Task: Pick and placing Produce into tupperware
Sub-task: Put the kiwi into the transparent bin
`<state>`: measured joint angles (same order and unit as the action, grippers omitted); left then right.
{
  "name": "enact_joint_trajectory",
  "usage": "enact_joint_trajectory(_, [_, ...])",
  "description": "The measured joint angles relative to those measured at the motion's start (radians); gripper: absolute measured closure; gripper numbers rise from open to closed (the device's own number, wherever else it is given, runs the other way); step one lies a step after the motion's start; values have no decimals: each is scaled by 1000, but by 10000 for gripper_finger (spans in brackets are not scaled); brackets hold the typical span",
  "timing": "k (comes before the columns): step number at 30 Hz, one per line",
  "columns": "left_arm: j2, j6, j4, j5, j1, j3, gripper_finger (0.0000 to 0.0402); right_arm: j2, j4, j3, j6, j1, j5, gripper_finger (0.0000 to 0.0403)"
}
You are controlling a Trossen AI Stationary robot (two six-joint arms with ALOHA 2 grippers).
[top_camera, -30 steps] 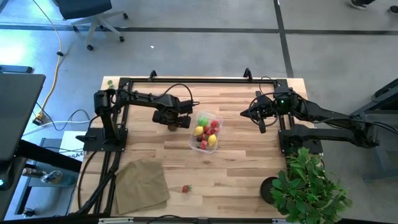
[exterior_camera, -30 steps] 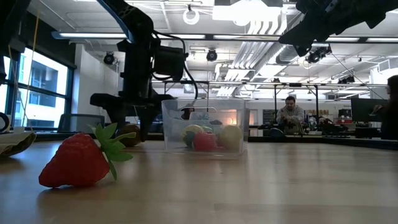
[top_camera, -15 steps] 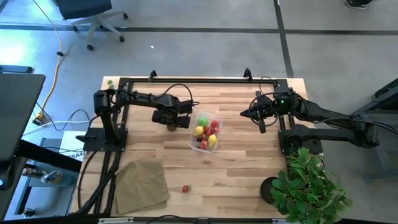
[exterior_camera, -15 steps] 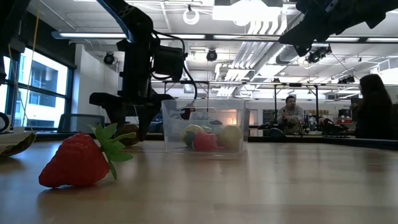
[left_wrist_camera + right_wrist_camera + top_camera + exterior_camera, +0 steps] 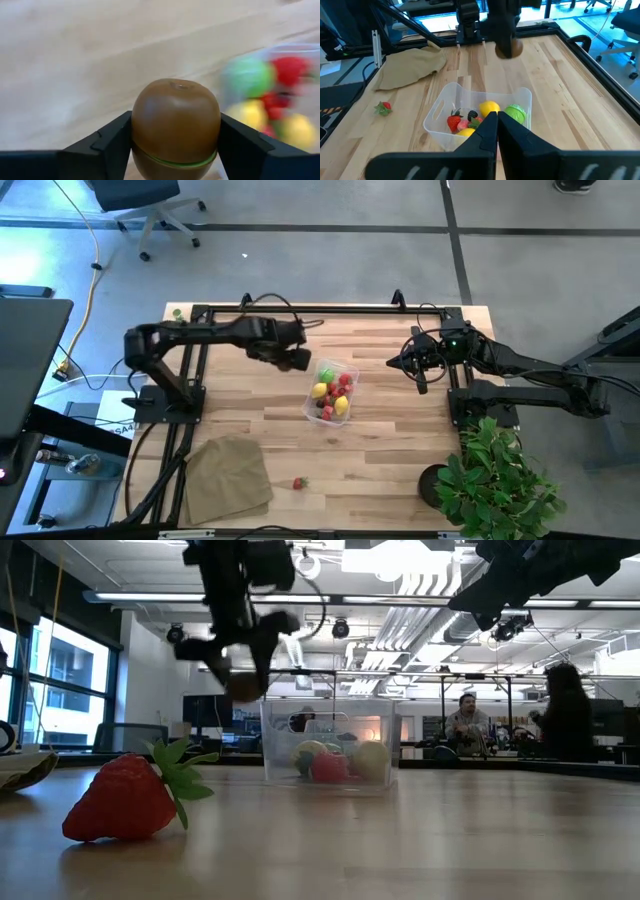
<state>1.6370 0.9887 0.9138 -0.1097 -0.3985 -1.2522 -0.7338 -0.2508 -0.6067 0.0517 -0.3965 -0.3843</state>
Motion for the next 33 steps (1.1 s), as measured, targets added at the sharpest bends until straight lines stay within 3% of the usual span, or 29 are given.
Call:
enact_joint_trajectory(8, [-27, -216, -1, 8, 16, -193, 169, 0, 0, 0, 0, 0, 0, 398])
enact_joint_trajectory(15, [34, -338, -4, 18, 77, -322, 166, 0, 0, 0, 0, 0, 0, 398])
enact_joint_trajectory(24, [186, -443, 10, 22, 195, -349, 163, 0, 0, 0, 0, 0, 0, 398])
enact_joint_trajectory(33, [317, -510, -35, 42, 217, -349, 163, 0, 0, 0, 0, 0, 0, 398])
